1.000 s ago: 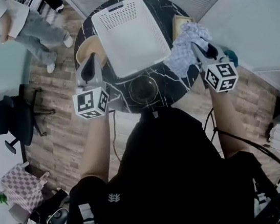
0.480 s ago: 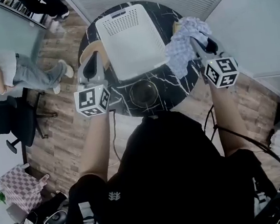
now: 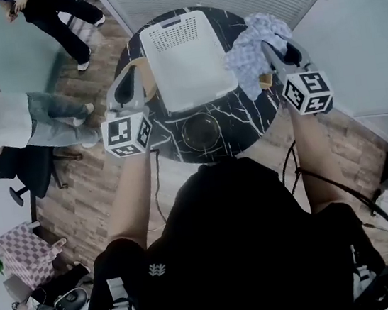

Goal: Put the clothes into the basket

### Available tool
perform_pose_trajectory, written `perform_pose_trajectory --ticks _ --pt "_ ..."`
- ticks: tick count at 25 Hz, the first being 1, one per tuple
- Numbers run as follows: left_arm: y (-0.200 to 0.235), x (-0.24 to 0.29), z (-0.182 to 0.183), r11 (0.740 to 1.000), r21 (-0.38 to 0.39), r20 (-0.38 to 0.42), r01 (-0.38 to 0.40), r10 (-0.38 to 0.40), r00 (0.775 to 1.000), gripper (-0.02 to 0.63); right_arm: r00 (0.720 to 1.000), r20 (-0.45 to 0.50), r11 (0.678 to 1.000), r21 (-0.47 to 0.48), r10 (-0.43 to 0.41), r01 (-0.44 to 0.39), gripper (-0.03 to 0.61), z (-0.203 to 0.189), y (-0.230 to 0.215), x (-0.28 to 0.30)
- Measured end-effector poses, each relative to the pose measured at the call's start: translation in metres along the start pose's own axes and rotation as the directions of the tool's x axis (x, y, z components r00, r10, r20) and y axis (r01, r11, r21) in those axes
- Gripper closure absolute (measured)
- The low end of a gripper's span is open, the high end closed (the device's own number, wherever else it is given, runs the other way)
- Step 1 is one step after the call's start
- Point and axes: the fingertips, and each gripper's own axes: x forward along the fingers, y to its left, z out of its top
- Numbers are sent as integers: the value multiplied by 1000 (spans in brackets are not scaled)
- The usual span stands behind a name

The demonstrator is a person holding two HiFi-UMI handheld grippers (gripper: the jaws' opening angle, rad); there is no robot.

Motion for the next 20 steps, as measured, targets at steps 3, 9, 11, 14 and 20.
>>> perform_pose_trajectory --ticks 3,9,11,14,20 --pt "-3 2 3 1000 7 4 2 -2 1000 607 1000 24 1000 -16 20 -19 425 14 5 8" --pt "1 -2 9 1000 17 5 -15 15 1000 607 996 62 997 -34 66 -64 425 39 17 21" --pt "3 -2 12 1000 19 6 -22 22 1000 607 995 70 997 -40 75 -73 424 45 19 25" --pt "9 -3 17 999 21 9 -30 30 1000 607 993 78 995 -44 90 -87 425 53 23 32" --pt "17 -4 35 999 18 35 -48 47 998 607 987 93 990 -55 133 -128 425 69 37 47"
